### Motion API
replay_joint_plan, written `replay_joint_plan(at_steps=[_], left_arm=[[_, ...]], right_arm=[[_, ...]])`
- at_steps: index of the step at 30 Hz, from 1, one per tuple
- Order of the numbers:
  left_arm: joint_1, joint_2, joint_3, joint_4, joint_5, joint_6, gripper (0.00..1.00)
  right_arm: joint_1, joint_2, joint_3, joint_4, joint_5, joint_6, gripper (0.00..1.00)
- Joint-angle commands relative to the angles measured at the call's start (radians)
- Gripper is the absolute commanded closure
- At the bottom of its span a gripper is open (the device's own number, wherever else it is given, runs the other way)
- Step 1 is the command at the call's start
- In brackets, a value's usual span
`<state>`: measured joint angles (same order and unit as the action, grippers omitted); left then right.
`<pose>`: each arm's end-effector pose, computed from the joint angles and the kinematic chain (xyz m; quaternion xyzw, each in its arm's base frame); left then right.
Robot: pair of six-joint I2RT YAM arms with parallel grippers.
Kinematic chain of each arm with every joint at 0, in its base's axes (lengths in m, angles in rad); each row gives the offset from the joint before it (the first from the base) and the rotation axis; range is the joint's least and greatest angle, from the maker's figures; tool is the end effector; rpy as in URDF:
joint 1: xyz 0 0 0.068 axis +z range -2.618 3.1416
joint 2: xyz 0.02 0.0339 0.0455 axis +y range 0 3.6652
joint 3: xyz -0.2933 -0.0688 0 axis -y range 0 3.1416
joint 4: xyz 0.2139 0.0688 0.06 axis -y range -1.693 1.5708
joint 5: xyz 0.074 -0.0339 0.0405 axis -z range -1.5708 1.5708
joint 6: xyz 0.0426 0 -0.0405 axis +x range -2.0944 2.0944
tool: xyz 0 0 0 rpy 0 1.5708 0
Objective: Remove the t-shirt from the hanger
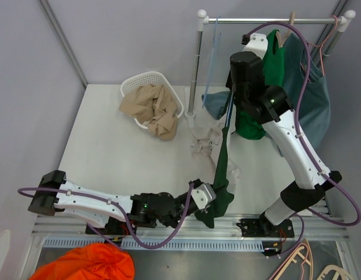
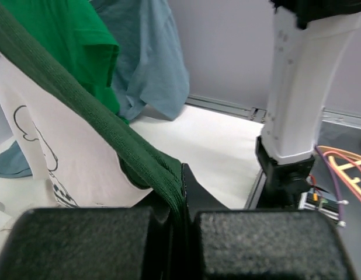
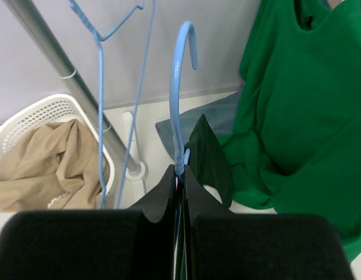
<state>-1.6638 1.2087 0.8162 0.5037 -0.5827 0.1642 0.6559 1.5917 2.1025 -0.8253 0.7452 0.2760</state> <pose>0.0005 -0.2467 0.3736 0.3750 0.5595 -0.3464 0.6530 0.2423 0.1500 0.5311 0.0678 0.7804 -0.0173 0.6213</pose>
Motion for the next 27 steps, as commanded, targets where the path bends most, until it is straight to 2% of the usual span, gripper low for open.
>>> replay_joint_plan(at_steps=[1, 9, 13, 15, 19, 27], left_arm=[[-0.080, -0.008, 0.060, -0.019, 0.030, -0.048, 0.99], [-0.163, -0.047, 0.063, -0.143, 0.099, -0.112, 0.99], [-0.195, -0.064, 0.018, -0.128, 0.084, -0.143, 0.99], [-0.186, -0.058, -0.018, -0.088, 0.022, -0.185, 0.99], [-0.041, 0.006, -0.019, -0.134, 0.118, -0.268, 0.99], [0.229, 0.196, 0.226, -0.232, 0.237, -0.331, 0.99]], right_arm=[[-0.047, 0.025, 0.065, 0.146, 0.076, -0.060, 1.00], [-0.128, 0.040, 0.074, 0.212, 0.022, -0.103, 1.00], [-0.157, 0.054, 0.094, 0.201, -0.009, -0.098, 1.00], [-0.157, 0.051, 0.111, 0.184, -0.036, -0.083, 1.00], [-0.150, 0.036, 0.155, 0.094, -0.104, -0.031, 1.00], [-0.085, -0.035, 0.136, -0.061, -0.184, 0.064, 1.00]])
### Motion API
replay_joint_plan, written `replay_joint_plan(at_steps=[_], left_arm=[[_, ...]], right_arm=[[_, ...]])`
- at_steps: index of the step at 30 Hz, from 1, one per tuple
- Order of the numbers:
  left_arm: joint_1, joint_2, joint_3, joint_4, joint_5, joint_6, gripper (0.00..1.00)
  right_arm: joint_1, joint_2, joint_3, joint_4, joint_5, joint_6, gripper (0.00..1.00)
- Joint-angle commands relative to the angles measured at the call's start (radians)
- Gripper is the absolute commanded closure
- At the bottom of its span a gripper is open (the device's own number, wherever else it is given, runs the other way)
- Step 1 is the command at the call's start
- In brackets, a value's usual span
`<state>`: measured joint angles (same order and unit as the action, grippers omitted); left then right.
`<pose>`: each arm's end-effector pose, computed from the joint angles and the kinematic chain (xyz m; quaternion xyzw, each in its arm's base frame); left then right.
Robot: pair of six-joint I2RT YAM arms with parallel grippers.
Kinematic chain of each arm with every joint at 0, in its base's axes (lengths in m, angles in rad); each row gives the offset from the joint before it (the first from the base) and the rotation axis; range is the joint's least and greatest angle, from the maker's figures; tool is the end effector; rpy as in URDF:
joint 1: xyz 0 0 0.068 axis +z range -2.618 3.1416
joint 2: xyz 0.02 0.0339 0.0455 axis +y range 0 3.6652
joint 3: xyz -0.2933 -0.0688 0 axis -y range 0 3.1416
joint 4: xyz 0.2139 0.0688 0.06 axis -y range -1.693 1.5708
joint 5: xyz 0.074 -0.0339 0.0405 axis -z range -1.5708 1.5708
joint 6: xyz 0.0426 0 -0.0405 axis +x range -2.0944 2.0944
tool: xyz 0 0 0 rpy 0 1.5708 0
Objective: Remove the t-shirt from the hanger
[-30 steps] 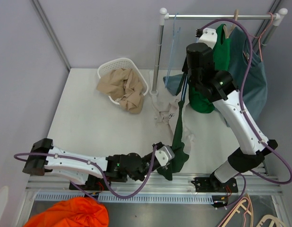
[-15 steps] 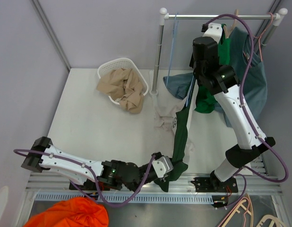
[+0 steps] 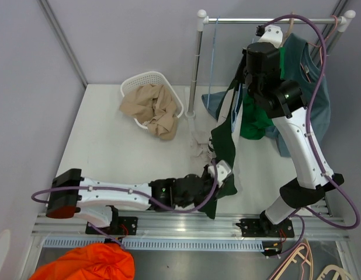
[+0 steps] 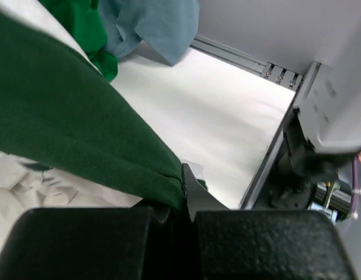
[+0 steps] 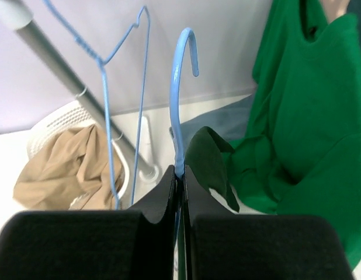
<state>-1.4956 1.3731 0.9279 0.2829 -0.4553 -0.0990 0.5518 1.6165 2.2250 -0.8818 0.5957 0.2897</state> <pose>0.0406 -0.2898 0.3450 0.3654 0.6626 -0.3311 0.5637 0.2508 0.1263 0.5485 0.0762 0.7784 0.0225 0.6227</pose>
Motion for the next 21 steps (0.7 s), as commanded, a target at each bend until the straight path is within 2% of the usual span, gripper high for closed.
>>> replay_joint_plan(at_steps=[1, 3, 4, 5, 7, 9, 16, 21], left_arm=[[0.117, 0.052, 0.135, -0.027, 0.163, -0.099, 0.99], [0.172, 0.130, 0.184, -0.060, 0.208, -0.120, 0.99], [0.216, 0.158, 0.283, -0.094, 0.222, -0.129, 0.99], [0.236, 0.187, 0.319, -0.164, 0.237, -0.143, 0.99], [0.270, 0.248, 0.418, -0.207, 0.259, -0.156, 0.99], [0.275, 0.261, 0.445, -0.231, 0.279, -0.159, 0.99], [0.290, 0.284, 0.425, -0.309, 0.382, -0.243, 0.99], [0.287, 0.172, 0.286, -0.259, 0.423, -0.294, 0.99]], right_arm=[[0.020, -0.066, 0.002, -0.017, -0.048, 0.058, 1.00], [0.022, -0.075, 0.001, -0.066, -0.096, 0.065, 1.00], [0.031, -0.081, 0.001, -0.080, -0.099, 0.066, 1.00], [0.034, -0.087, -0.008, -0.089, -0.088, 0.063, 1.00], [0.036, -0.122, -0.043, -0.059, -0.068, 0.030, 1.00], [0.034, -0.147, -0.100, 0.004, -0.031, -0.010, 1.00], [-0.027, -0.170, -0.113, 0.179, -0.062, -0.181, 1.00], [-0.095, -0.161, -0.148, 0.305, -0.160, -0.262, 1.00]])
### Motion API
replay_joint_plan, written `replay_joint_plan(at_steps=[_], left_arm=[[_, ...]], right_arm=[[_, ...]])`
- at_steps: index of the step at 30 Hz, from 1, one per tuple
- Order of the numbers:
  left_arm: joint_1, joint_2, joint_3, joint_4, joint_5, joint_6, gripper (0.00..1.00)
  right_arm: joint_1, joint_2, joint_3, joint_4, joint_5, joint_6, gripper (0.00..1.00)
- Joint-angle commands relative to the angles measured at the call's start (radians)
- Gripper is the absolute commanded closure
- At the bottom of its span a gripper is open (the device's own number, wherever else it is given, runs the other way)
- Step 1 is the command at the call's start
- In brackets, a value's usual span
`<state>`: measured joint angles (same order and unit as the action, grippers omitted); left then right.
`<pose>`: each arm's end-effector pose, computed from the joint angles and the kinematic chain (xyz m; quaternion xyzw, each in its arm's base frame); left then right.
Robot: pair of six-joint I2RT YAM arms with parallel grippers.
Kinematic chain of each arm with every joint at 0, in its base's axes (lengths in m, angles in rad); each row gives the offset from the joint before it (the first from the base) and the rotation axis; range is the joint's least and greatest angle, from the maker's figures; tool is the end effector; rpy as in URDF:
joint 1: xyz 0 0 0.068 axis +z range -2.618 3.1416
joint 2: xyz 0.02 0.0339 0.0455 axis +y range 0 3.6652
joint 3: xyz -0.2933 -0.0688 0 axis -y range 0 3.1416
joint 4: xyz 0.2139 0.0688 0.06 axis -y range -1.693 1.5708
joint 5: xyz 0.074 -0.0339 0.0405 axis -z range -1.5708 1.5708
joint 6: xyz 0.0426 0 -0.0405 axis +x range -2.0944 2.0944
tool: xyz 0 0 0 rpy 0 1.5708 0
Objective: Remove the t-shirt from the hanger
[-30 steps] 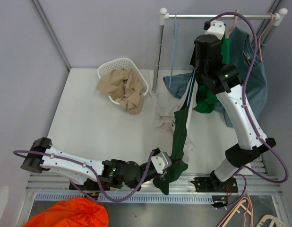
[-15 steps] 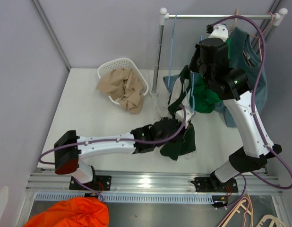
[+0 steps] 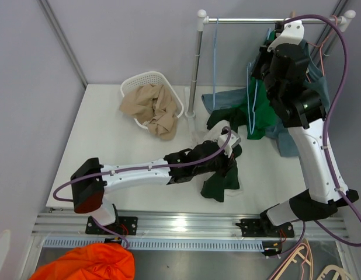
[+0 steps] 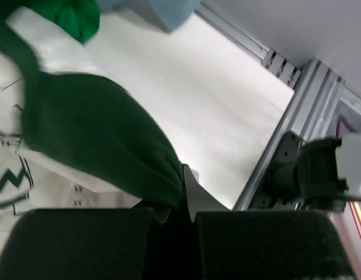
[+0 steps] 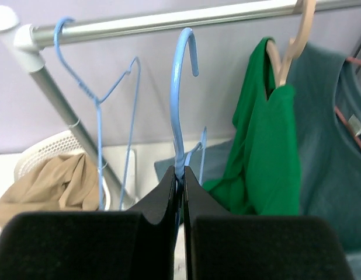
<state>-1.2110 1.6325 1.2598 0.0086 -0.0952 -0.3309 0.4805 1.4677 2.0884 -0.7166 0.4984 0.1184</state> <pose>0.1333 -0.3429 0.3428 0.3260 0.7556 -0.3668 0.4338 0.2221 0.0928 0.5678 0.0340 0.7355 0.0178 0.6765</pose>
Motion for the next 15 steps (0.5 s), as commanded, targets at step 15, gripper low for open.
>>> replay_joint_plan(at_steps=[15], left_arm=[[0.341, -0.407, 0.265, -0.370, 0.130, 0.029, 0.99]], right_arm=[[-0.155, 0.120, -0.011, 0.330, -0.353, -0.174, 1.00]])
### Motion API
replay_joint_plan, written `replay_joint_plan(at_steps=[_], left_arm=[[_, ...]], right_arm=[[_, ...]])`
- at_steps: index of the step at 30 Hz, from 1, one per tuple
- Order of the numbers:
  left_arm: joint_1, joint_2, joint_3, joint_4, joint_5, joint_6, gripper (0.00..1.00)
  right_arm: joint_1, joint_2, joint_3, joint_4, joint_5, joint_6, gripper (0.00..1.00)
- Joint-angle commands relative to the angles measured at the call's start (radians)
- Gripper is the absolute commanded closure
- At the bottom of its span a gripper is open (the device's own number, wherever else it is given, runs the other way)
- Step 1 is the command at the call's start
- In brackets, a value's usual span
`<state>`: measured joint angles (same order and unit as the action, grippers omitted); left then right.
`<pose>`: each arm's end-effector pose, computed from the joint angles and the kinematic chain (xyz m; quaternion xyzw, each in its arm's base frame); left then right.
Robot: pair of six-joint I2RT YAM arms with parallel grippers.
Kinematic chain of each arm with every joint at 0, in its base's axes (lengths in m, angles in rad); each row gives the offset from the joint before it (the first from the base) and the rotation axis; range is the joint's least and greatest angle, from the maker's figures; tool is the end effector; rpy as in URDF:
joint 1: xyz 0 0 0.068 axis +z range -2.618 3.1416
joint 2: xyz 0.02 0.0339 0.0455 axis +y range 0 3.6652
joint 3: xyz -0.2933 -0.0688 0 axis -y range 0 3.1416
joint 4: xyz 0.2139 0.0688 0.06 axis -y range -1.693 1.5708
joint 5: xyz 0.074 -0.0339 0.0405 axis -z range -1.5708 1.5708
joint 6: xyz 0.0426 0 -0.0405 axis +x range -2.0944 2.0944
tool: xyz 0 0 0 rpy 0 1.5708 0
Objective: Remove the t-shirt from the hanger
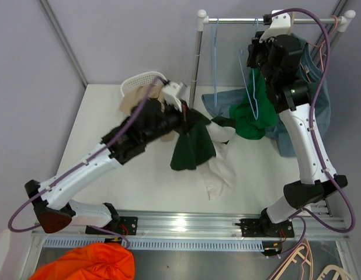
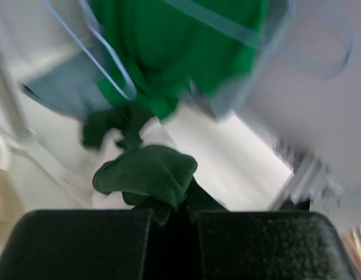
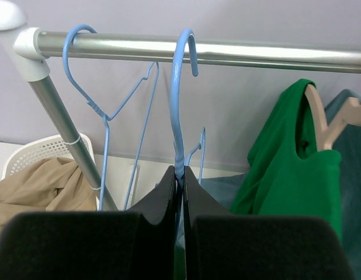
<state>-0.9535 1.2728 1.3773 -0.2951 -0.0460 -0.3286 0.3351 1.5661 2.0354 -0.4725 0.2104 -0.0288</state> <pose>0.1491 -0.2066 0.4538 0.2231 0.7382 -0.3664 0.5207 0.2843 0.0896 0.5567 -0.0545 0.7061 0.0336 0.7052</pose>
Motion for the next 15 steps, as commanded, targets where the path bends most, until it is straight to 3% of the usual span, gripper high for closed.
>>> replay_joint_plan(at_steps=[1, 5, 6, 15], left_arm=[[0.138, -0.043, 0.219, -0.081, 0.092, 0.033, 0.99], [0.251, 0.057, 0.428, -0.111, 0.127, 0.043, 0.99], [0.292, 0.088, 0.542, -0.118, 0.171, 0.034, 0.99], [0.389, 0.403, 1.015, -0.170, 0.251, 0.025, 0.99]], right_arm=[[-0.011, 0.028, 0.045, 0.093, -0.066, -0.026, 1.00], [-0.021, 0.078, 0.089, 0.097, -0.074, -0.031, 1.00], [-0.021, 0.087, 0.118, 0.092, -0.071, -0.030, 1.00], [-0.024, 0.153, 0.213, 0.097, -0.052, -0.037, 1.00]])
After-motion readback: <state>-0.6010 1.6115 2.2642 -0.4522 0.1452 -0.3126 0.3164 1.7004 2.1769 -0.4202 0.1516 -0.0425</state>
